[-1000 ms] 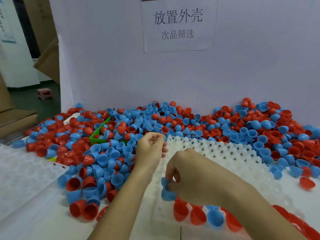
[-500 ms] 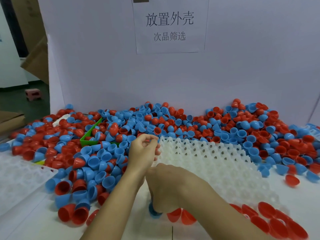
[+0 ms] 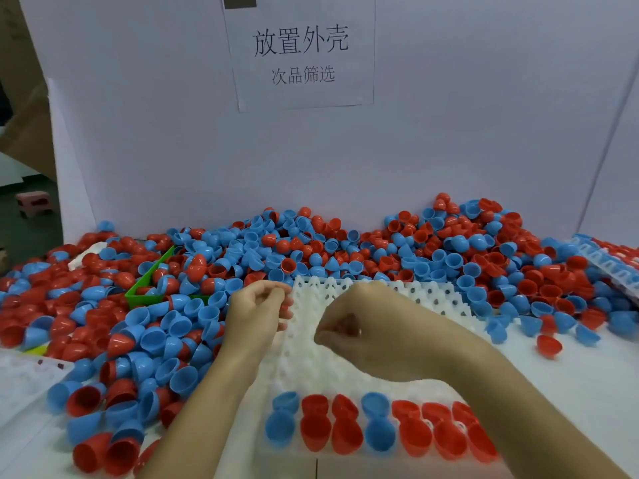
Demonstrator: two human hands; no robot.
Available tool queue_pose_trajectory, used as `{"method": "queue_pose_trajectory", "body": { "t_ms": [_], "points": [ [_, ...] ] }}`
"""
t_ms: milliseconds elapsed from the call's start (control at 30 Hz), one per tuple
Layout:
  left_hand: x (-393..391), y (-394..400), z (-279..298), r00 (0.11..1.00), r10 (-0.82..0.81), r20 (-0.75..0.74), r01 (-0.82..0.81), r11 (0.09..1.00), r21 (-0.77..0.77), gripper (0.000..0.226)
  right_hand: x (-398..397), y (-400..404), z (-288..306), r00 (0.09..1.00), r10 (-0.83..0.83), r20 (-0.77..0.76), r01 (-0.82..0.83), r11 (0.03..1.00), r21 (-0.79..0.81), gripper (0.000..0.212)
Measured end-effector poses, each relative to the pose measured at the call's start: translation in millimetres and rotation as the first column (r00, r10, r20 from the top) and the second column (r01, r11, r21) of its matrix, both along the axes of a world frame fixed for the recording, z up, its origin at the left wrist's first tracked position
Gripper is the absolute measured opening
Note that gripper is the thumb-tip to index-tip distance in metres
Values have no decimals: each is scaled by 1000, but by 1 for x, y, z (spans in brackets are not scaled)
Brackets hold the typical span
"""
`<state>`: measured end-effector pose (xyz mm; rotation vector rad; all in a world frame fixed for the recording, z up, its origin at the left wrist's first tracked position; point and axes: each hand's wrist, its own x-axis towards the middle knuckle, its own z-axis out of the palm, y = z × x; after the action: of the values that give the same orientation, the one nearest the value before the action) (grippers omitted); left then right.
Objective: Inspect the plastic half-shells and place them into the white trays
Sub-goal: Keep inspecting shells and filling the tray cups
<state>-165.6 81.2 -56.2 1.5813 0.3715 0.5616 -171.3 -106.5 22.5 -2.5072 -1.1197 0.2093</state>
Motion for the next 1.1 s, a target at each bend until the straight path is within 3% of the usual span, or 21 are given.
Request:
{"method": "queue_pose_trajectory", "body": {
  "t_ms": [133, 333, 467, 567, 733, 933, 1033, 1100],
  "points": [
    [-1, -2, 1, 1000, -25, -6, 25, 996, 84, 22, 26, -76, 12, 975, -191, -114, 214, 948, 236, 19],
    [-7, -12, 12, 987, -156, -47, 161, 888, 430, 23, 64, -169, -39, 813, -448, -372, 573, 728, 376, 28],
    [6, -16, 29, 943, -275, -188, 331, 700, 633, 20, 70, -174, -64, 806, -428, -409, 590, 632, 502, 38],
    [34, -27, 45, 911, -314, -269, 406, 555, 726, 19, 76, -168, -70, 816, -475, -328, 561, 517, 646, 35],
    [109, -72, 58, 862, -346, -370, 491, 391, 778, 44, 80, -162, -83, 798, -557, -231, 510, 419, 751, 31],
    [203, -142, 46, 820, -200, -536, 565, 431, 704, 85, 82, -164, -88, 795, -547, -262, 506, 361, 783, 31],
    [232, -162, 35, 752, -96, -652, 621, 436, 652, 102, 82, -163, -91, 802, -529, -278, 518, 383, 765, 33],
    [244, -170, 30, 753, -28, -658, 596, 454, 662, 107, 83, -163, -94, 801, -526, -285, 526, 392, 755, 33]
  ]
}}
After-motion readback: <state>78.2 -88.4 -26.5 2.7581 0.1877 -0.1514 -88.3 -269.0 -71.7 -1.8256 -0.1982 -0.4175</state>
